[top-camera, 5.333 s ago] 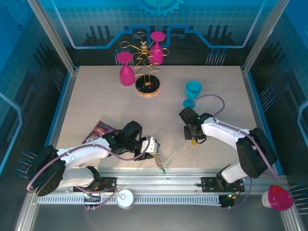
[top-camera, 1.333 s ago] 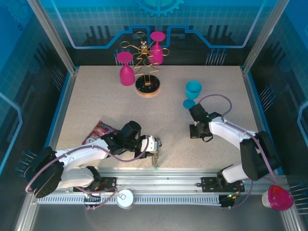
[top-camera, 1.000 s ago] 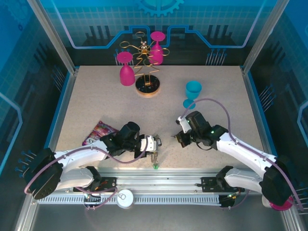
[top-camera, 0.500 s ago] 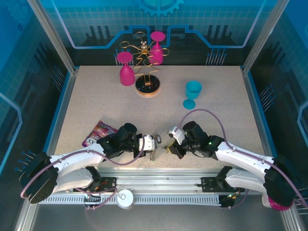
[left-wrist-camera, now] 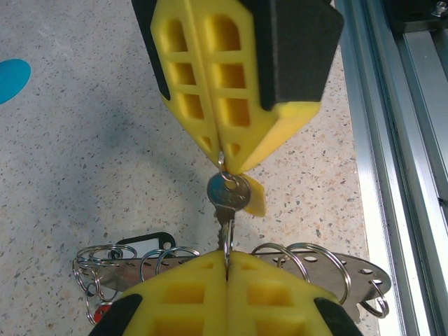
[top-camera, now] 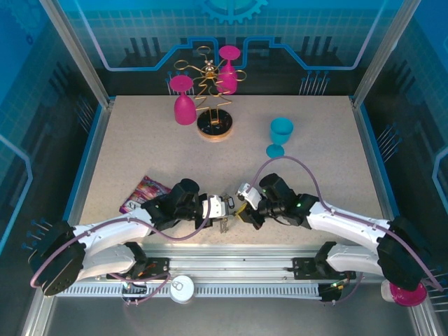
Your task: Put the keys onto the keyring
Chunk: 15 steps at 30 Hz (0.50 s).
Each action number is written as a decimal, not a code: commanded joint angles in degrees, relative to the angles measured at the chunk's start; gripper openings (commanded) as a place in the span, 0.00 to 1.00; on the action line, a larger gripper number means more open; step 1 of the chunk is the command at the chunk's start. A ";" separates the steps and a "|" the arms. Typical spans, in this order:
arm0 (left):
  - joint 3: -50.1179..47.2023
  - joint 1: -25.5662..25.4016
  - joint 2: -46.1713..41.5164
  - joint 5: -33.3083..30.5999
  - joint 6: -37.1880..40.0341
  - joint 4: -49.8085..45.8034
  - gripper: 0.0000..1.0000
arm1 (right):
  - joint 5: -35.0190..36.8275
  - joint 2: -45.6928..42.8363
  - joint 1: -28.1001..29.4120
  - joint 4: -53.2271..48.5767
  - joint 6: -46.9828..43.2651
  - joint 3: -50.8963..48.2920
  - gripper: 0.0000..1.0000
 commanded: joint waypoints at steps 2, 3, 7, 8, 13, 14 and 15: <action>-1.33 -0.14 -0.98 1.09 -1.18 2.60 0.00 | -5.77 0.76 0.59 5.30 -4.38 -0.81 0.00; -1.57 -0.06 -1.08 1.18 -1.19 2.99 0.00 | -6.29 1.19 0.59 5.36 -4.60 -0.62 0.00; -2.26 -0.14 -1.61 1.49 -0.59 3.98 0.00 | -7.53 1.48 0.58 6.02 -4.79 -0.67 0.00; -2.39 -0.11 -1.66 1.38 -0.43 4.09 0.00 | -7.56 1.49 0.59 6.10 -4.79 -0.68 0.00; -2.51 -0.10 -1.31 1.36 -0.39 4.71 0.00 | -7.87 2.57 0.65 5.39 -5.33 0.16 0.00; -2.42 -0.10 -1.26 1.36 -0.39 4.73 0.00 | -7.83 2.70 0.66 5.38 -5.41 0.24 0.00; -2.39 -0.14 -1.25 1.41 -0.39 4.73 0.00 | -7.80 2.87 0.66 5.41 -5.40 0.46 0.00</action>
